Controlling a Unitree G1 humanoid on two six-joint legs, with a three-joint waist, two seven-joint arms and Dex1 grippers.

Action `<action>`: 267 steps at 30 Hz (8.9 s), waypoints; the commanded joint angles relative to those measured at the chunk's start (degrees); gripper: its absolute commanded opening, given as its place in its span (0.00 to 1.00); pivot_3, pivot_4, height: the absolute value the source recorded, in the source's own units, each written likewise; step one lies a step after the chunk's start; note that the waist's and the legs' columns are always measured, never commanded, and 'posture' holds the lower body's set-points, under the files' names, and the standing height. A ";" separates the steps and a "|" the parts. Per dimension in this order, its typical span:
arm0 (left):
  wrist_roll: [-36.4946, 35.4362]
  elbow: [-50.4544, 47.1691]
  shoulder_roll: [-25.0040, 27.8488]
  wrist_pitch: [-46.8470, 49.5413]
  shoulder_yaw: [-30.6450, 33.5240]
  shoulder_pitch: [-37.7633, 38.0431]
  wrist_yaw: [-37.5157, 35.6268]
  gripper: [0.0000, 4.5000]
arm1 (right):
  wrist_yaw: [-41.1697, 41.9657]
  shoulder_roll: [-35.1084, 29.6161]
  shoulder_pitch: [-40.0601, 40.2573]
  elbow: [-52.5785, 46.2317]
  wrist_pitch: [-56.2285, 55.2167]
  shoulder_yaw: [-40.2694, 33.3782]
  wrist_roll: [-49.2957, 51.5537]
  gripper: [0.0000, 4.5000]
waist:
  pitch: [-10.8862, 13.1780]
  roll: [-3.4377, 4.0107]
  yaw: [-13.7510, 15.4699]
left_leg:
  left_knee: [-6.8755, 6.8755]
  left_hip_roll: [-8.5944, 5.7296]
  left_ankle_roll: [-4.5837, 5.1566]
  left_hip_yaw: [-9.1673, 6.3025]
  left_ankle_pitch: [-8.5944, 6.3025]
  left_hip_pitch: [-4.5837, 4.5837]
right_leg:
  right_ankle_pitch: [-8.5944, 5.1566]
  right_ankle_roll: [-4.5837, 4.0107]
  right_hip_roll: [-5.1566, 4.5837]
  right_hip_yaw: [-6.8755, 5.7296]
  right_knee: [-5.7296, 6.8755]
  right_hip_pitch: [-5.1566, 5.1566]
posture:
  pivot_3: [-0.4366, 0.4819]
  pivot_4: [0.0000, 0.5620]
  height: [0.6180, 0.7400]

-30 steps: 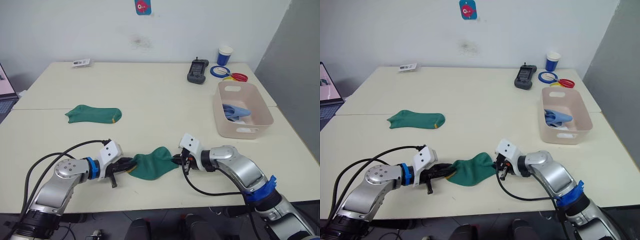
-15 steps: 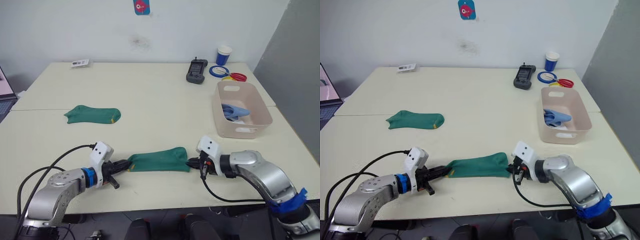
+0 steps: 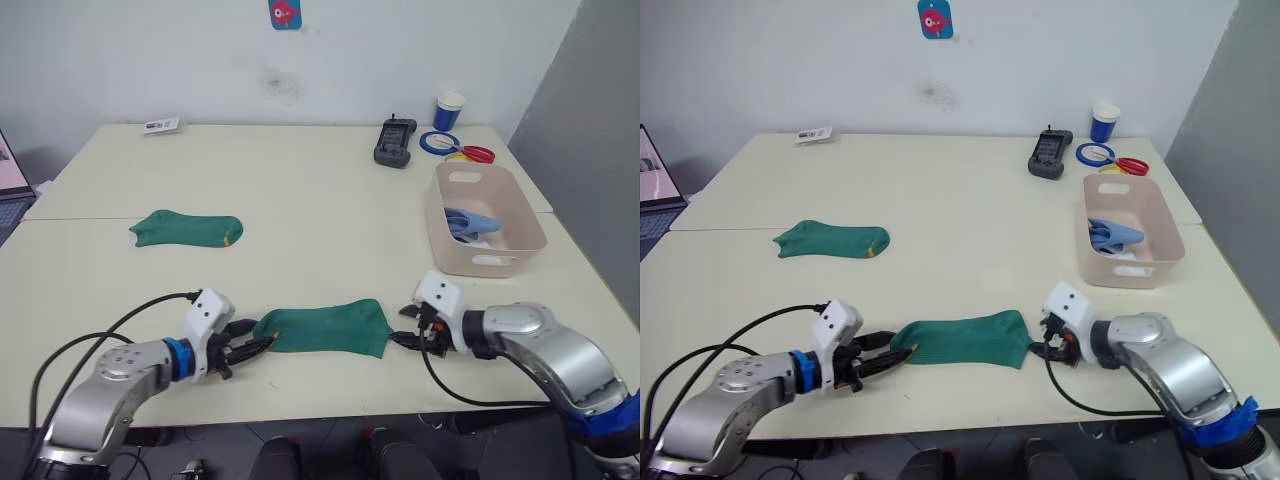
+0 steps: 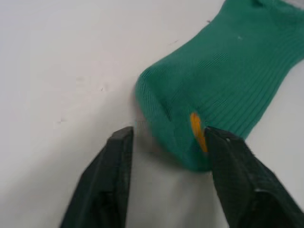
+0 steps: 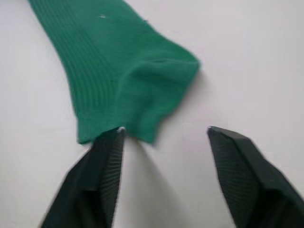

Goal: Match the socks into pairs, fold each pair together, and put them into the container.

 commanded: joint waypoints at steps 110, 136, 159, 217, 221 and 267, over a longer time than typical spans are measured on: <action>13.21 11.19 -3.79 -20.47 -11.40 -9.08 -8.82 0.01 | 12.15 10.78 -2.38 25.56 -43.39 9.21 -15.76 0.00 | 0.03 0.07 0.07 | 0.21 -0.02 0.06 0.05 -0.02 0.05 | -0.14 -0.20 0.10 0.09 0.45 0.01 | 0.48 0.27 1.00; 9.50 2.14 1.21 -18.02 -7.97 2.54 -11.95 0.01 | 17.80 6.76 -1.24 23.25 -43.67 12.04 -14.48 0.00 | 0.01 0.04 0.06 | 0.02 0.01 0.06 0.05 -0.03 0.31 | -0.24 -0.35 0.09 0.08 0.41 0.18 | 0.48 0.27 1.00; -5.57 2.32 -9.03 -11.31 22.90 11.09 5.01 0.35 | -0.71 7.20 14.46 10.09 -36.73 -13.06 -3.68 0.45 | 0.00 0.00 0.03 | -0.02 0.01 0.05 -0.03 -0.04 0.38 | -0.27 -0.38 0.01 0.11 0.32 0.25 | 0.48 0.27 1.00; 20.76 64.34 -14.27 -23.46 -2.79 -47.22 19.10 0.96 | -10.18 19.18 -8.27 4.79 -19.29 -0.18 -4.98 1.00 | -0.20 -0.38 0.23 | 0.02 -0.04 0.05 -0.04 -0.04 -0.05 | -0.23 -0.24 0.07 -0.12 0.35 -0.01 | 0.48 0.27 1.00; 20.49 68.88 -15.35 -24.64 -2.38 -49.95 18.91 0.73 | -10.82 18.92 -7.65 3.91 -18.67 -0.43 -4.90 1.00 | -0.20 -0.38 0.24 | 0.03 -0.06 0.05 -0.04 -0.04 -0.03 | -0.22 -0.21 0.07 -0.12 0.40 0.00 | 0.48 0.27 1.00; 8.17 -9.66 -0.59 -6.74 -21.49 -16.12 -15.72 0.00 | -6.24 12.77 -7.08 11.39 -25.42 -3.44 -6.77 1.00 | -0.10 -0.22 0.03 | 0.02 -0.05 0.05 -0.01 -0.03 0.02 | -0.23 -0.22 0.07 0.05 0.32 0.01 | 0.48 0.27 1.00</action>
